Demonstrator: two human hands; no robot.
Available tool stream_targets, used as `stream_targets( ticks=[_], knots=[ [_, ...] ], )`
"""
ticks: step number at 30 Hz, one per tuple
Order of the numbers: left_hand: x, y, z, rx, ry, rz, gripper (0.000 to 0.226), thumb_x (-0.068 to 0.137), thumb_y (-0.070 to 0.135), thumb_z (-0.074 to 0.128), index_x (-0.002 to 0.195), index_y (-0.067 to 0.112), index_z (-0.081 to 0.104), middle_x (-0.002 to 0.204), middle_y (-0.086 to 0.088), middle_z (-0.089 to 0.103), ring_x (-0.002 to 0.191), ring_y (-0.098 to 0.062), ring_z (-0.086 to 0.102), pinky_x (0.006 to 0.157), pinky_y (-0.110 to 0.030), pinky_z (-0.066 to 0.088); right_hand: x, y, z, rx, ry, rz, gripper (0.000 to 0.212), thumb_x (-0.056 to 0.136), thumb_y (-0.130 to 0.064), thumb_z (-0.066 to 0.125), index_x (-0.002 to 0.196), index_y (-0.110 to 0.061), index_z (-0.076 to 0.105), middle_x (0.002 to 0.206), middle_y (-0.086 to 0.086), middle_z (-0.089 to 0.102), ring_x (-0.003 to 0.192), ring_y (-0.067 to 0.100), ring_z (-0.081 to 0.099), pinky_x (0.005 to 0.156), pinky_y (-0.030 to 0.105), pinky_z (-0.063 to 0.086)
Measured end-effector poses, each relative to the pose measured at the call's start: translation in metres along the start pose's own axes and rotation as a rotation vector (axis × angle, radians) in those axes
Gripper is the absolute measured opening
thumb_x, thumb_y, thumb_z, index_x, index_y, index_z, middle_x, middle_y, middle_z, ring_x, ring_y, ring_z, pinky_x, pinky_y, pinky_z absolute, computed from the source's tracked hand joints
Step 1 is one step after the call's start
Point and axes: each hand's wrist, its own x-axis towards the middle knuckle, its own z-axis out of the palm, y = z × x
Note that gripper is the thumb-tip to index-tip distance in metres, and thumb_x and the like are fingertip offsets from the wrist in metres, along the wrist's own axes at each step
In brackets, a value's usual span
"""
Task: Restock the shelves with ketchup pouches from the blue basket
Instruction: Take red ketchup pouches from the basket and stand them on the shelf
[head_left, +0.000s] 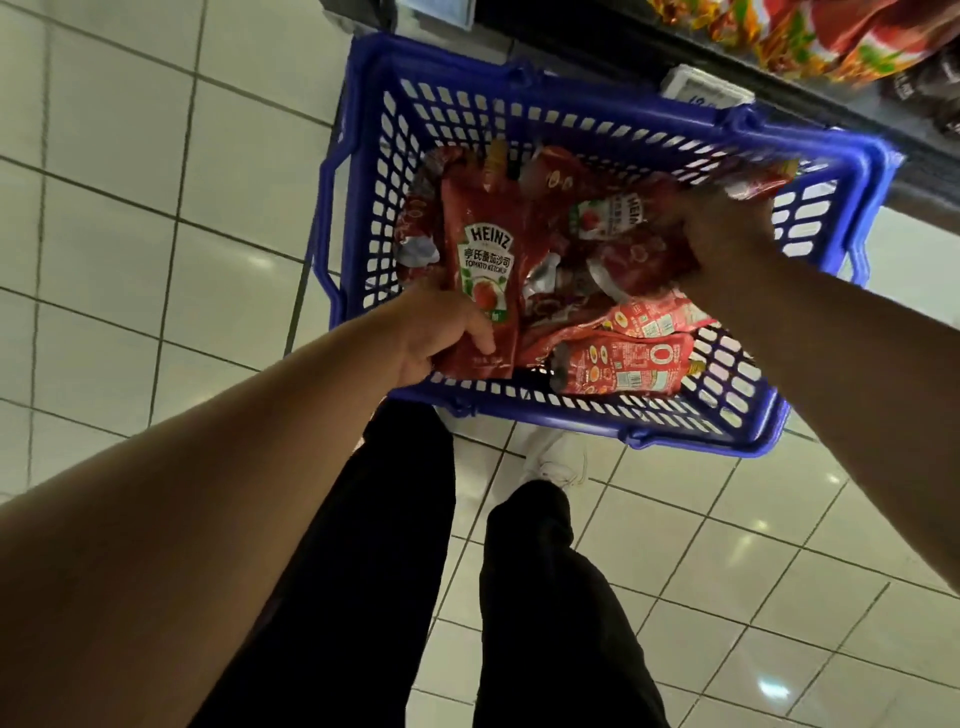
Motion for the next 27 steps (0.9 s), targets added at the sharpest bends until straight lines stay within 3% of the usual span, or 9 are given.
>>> stream_targets(
  ticks=[4,6,8,11,14,17,19,24,27],
  knots=[
    [-0.042,0.014,0.013,-0.003,-0.071,0.050,0.064,0.067,-0.017,0.066,0.118,0.023,0.067,0.110,-0.006,0.076,0.108,-0.031,0.069,0.096,-0.052,0.055,-0.061,-0.027,-0.023,0.099,-0.206,0.026,0.053,0.075,0.006,0.070,0.127,0.003,0.060,0.101,0.015,0.074,0.085,0.030,0.075,0.072,0.041,0.061],
    [-0.070,0.024,0.023,-0.039,-0.106,0.085,0.062,0.065,-0.016,0.065,0.105,0.030,0.071,0.106,-0.004,0.077,0.103,-0.029,0.071,0.087,-0.046,0.059,-0.101,-0.041,-0.035,0.107,-0.385,0.129,0.035,0.079,-0.008,0.072,0.113,0.000,0.069,0.101,0.018,0.073,0.082,0.033,0.073,0.075,0.043,0.061],
    [-0.106,0.035,0.034,-0.099,-0.140,0.126,0.058,0.058,-0.014,0.065,0.095,0.030,0.072,0.100,-0.003,0.078,0.091,-0.023,0.076,0.071,-0.038,0.062,-0.146,-0.059,-0.043,0.140,-0.487,0.195,0.018,0.078,-0.020,0.067,0.090,-0.007,0.072,0.080,0.011,0.069,0.066,0.027,0.067,0.068,0.034,0.058],
    [-0.169,0.050,0.053,-0.205,-0.139,0.179,0.075,0.034,-0.004,0.066,0.104,0.024,0.070,0.105,-0.007,0.077,0.093,-0.024,0.075,0.075,-0.041,0.062,-0.210,-0.095,-0.060,0.320,-0.533,0.173,0.026,0.084,-0.025,0.055,0.084,-0.009,0.075,0.081,0.010,0.071,0.072,0.029,0.069,0.072,0.036,0.058],
    [-0.243,0.065,0.068,-0.225,-0.137,0.235,0.090,0.027,0.000,0.064,0.116,0.011,0.064,0.108,-0.013,0.075,0.101,-0.031,0.073,0.077,-0.042,0.060,-0.270,-0.132,-0.088,0.444,-0.562,0.176,0.052,0.099,-0.048,0.041,0.089,-0.017,0.082,0.087,0.008,0.077,0.080,0.027,0.074,0.072,0.035,0.059],
    [-0.322,0.077,0.075,-0.180,-0.096,0.279,0.084,0.035,-0.007,0.061,0.118,0.004,0.063,0.109,-0.015,0.075,0.104,-0.033,0.072,0.074,-0.038,0.060,-0.329,-0.162,-0.117,0.425,-0.594,0.131,0.047,0.094,-0.035,0.044,0.112,-0.004,0.073,0.101,0.018,0.071,0.091,0.036,0.070,0.078,0.042,0.059],
    [-0.372,0.084,0.080,-0.160,-0.101,0.306,0.075,0.044,-0.014,0.058,0.117,0.004,0.063,0.111,-0.016,0.074,0.107,-0.035,0.070,0.073,-0.037,0.060,-0.370,-0.181,-0.135,0.366,-0.658,0.056,0.036,0.090,-0.022,0.046,0.101,-0.006,0.077,0.094,0.015,0.074,0.087,0.033,0.072,0.074,0.042,0.059],
    [-0.479,0.096,0.095,-0.128,-0.160,0.392,0.061,0.064,-0.006,0.070,0.124,0.002,0.064,0.120,-0.019,0.070,0.110,-0.037,0.068,0.093,-0.047,0.055,-0.456,-0.213,-0.166,0.397,-0.731,0.079,0.037,0.097,-0.036,0.058,0.114,-0.008,0.075,0.120,0.018,0.071,0.108,0.035,0.069,0.086,0.046,0.058],
    [-0.531,0.108,0.107,-0.112,-0.168,0.480,0.046,0.076,-0.005,0.072,0.120,0.006,0.069,0.119,-0.020,0.071,0.105,-0.035,0.071,0.091,-0.045,0.057,-0.497,-0.241,-0.175,0.432,-0.776,0.082,0.031,0.092,-0.034,0.066,0.104,-0.008,0.079,0.103,0.015,0.076,0.093,0.031,0.074,0.081,0.044,0.059]
  ],
)
